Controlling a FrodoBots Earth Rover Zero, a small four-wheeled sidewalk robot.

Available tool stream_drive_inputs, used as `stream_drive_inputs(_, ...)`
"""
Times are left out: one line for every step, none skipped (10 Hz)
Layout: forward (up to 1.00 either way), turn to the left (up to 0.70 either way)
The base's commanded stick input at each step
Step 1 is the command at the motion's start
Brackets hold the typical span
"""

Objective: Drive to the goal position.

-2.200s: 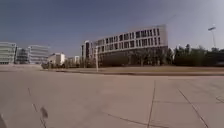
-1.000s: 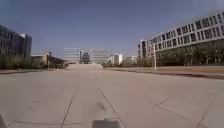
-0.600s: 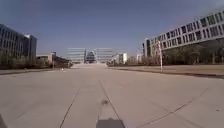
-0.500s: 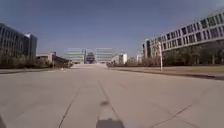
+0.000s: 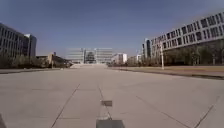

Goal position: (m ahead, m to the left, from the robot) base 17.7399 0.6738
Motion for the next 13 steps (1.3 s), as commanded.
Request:
stream_drive_inputs(0.7, 0.35)
stream_drive_inputs(0.7, 0.35)
stream_drive_inputs(0.7, 0.35)
stream_drive_inputs(0.7, 0.35)
stream_drive_inputs(0.7, 0.19)
stream_drive_inputs(0.7, 0.04)
stream_drive_inputs(0.7, 0.02)
stream_drive_inputs(0.7, 0.02)
stream_drive_inputs(0.7, 0.02)
stream_drive_inputs(0.7, 0.02)
stream_drive_inputs(0.7, 0.02)
stream_drive_inputs(0.7, 0.02)
stream_drive_inputs(0.7, 0.02)
